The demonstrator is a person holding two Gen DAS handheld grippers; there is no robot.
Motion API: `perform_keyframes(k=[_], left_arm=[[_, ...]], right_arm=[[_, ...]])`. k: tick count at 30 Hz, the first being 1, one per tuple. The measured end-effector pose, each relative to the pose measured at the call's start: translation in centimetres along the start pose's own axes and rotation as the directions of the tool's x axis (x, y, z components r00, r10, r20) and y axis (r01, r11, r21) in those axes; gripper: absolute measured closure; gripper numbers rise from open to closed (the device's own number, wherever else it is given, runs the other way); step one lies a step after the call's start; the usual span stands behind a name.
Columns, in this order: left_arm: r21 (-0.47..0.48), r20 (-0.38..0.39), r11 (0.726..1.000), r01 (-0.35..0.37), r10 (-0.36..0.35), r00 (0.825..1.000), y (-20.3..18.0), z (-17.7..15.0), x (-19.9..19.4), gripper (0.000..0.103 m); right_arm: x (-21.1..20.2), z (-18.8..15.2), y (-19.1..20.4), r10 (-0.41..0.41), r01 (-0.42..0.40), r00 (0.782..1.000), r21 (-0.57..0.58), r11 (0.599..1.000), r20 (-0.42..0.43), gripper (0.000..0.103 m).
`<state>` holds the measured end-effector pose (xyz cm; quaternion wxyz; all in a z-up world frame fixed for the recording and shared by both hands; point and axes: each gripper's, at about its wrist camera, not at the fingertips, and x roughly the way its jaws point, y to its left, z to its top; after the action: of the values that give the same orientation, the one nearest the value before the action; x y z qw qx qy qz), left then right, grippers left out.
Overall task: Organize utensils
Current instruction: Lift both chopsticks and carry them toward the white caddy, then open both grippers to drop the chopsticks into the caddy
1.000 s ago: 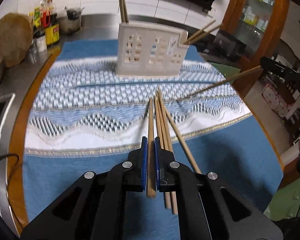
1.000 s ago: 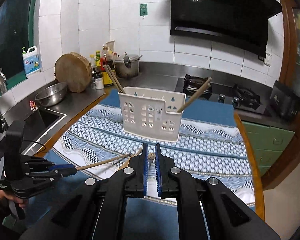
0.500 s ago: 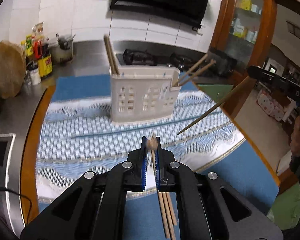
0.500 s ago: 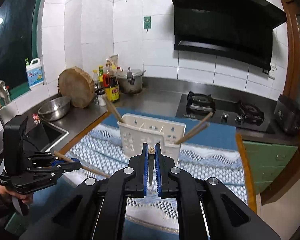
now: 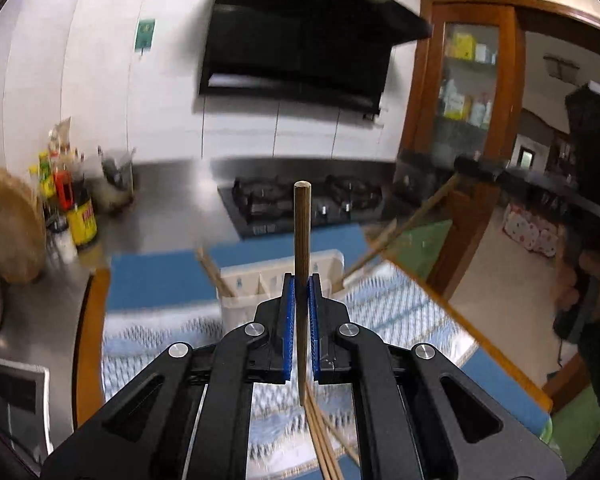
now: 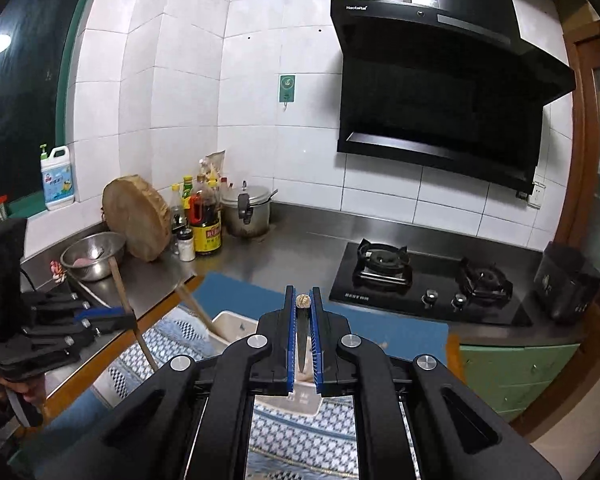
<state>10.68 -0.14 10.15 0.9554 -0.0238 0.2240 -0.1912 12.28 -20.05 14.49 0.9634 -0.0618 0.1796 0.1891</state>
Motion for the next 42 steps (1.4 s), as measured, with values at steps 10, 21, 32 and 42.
perform_keyframes(k=[10, 21, 32, 42], left_arm=[[-0.005, 0.167, 0.993, -0.117, 0.117, 0.979, 1.1, 6.0, 2.1, 0.097], [-0.102, 0.109, 0.985, -0.137, 0.147, 0.983, 4.2, 5.4, 7.3, 0.097], [-0.082, 0.041, 0.989, -0.125, 0.128, 0.991, 4.5, 3.6, 9.5, 0.095], [-0.067, 0.041, 0.990, -0.123, 0.126, 0.991, 3.7, 3.0, 7.1, 0.092]], right_arm=[[4.7, -0.4, -0.3, -0.007, 0.007, 0.997, -0.003, 1.000, -0.077, 0.096], [7.4, -1.5, -0.1, -0.001, 0.001, 0.992, 0.002, 1.000, -0.129, 0.096], [8.1, -2.4, -0.2, -0.010, 0.013, 0.990, 0.018, 1.000, -0.140, 0.096], [5.0, -3.1, -0.2, -0.011, 0.015, 0.995, 0.034, 0.999, -0.100, 0.083]])
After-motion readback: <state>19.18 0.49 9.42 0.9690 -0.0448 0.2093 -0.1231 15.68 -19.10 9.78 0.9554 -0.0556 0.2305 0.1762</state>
